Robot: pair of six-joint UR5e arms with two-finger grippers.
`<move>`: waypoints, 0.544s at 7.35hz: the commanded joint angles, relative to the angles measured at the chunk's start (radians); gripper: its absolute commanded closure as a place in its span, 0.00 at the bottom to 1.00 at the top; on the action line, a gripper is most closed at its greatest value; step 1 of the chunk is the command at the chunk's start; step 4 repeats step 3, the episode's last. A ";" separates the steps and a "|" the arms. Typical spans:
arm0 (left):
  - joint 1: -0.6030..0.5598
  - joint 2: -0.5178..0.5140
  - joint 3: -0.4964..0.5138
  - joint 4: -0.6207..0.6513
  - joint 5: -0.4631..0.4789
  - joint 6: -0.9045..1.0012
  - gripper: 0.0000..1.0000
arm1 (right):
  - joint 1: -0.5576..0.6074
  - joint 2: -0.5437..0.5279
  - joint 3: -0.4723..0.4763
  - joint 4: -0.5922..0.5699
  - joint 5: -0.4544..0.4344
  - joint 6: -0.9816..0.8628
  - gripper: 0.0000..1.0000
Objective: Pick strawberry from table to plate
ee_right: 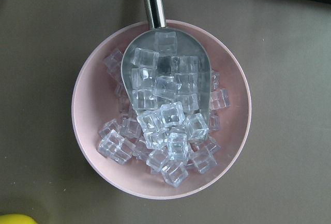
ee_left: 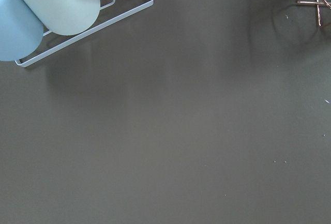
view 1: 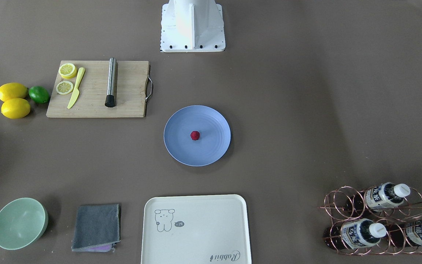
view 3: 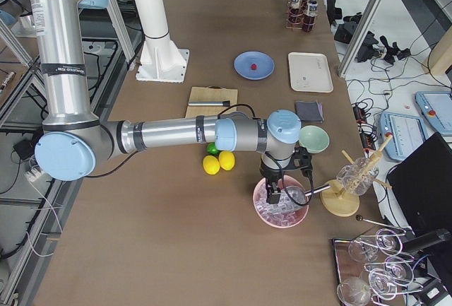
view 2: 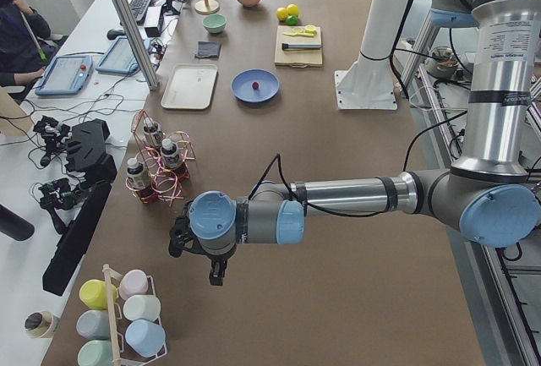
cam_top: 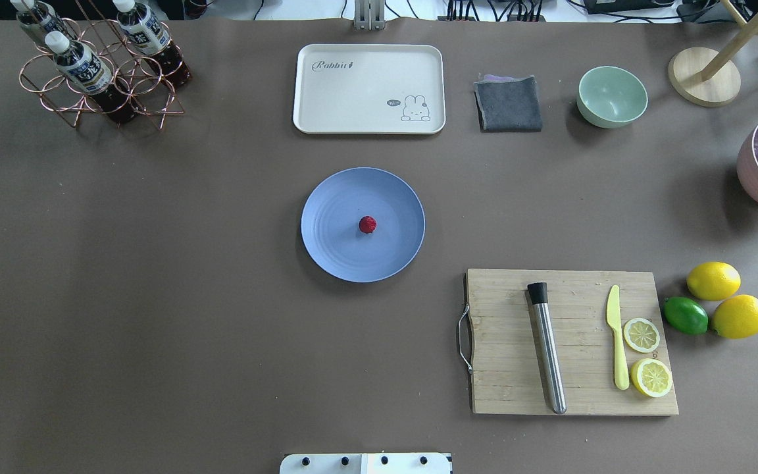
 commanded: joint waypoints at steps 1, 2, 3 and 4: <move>0.000 0.000 0.025 -0.001 -0.007 0.001 0.02 | -0.002 0.000 0.000 0.000 0.000 0.001 0.00; 0.000 0.000 0.025 -0.001 -0.007 0.001 0.02 | -0.002 0.000 0.000 0.000 0.000 0.001 0.00; 0.000 -0.002 0.025 -0.001 -0.007 -0.004 0.02 | -0.004 0.000 0.000 0.000 0.000 0.000 0.00; 0.000 -0.002 0.025 -0.001 -0.007 -0.004 0.02 | -0.004 0.000 0.000 0.000 0.000 0.000 0.00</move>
